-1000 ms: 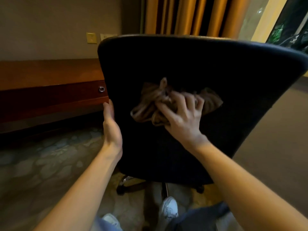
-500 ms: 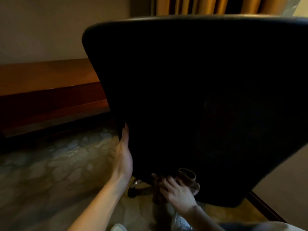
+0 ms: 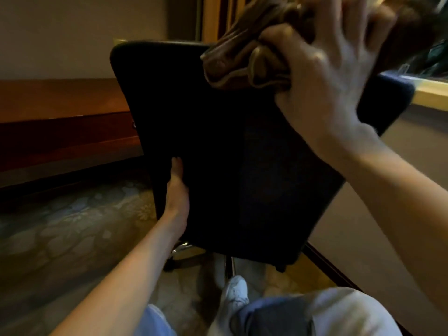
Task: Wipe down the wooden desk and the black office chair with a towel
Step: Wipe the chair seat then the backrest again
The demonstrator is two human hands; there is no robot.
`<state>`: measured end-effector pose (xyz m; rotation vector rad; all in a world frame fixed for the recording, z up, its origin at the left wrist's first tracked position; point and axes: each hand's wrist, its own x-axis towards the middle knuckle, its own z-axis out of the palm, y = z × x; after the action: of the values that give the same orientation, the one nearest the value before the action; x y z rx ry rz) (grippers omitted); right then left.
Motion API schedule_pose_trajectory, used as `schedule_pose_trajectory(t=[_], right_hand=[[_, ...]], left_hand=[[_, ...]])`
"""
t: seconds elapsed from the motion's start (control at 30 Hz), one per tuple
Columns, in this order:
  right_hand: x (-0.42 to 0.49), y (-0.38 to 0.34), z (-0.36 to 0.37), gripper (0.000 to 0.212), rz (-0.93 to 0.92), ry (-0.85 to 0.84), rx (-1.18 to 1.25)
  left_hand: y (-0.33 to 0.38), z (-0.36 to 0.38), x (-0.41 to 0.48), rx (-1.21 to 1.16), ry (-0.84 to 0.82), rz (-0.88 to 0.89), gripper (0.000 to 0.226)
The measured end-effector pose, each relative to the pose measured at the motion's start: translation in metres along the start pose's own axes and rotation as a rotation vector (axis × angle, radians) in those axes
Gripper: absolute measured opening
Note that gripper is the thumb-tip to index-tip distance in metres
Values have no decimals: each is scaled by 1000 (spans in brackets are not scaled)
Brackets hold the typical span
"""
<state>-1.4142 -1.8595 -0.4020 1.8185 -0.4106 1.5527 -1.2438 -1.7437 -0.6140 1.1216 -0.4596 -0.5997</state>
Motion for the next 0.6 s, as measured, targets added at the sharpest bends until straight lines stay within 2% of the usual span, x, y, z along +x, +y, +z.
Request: schedule_pose_trajectory(t=[0.2, 0.27, 0.37, 0.43, 0.5, 0.6], right_hand=[[-38, -1, 28, 24, 64, 50, 60], [-82, -4, 37, 27, 9, -36, 109], [-180, -15, 53, 37, -99, -163, 147], [-234, -30, 56, 36, -62, -248, 159], [-273, -38, 61, 35, -48, -343, 183], [-335, -41, 62, 41, -244, -578, 257]], left_hand=[[-8, -3, 7, 30, -63, 1, 36], [-16, -4, 4, 72, -71, 5, 42], [-30, -5, 5, 284, -23, 121, 72], [-43, -5, 1, 460, -19, 236, 83], [-60, -5, 2, 571, -6, 348, 74], [-78, -4, 12, 591, -20, 367, 66]])
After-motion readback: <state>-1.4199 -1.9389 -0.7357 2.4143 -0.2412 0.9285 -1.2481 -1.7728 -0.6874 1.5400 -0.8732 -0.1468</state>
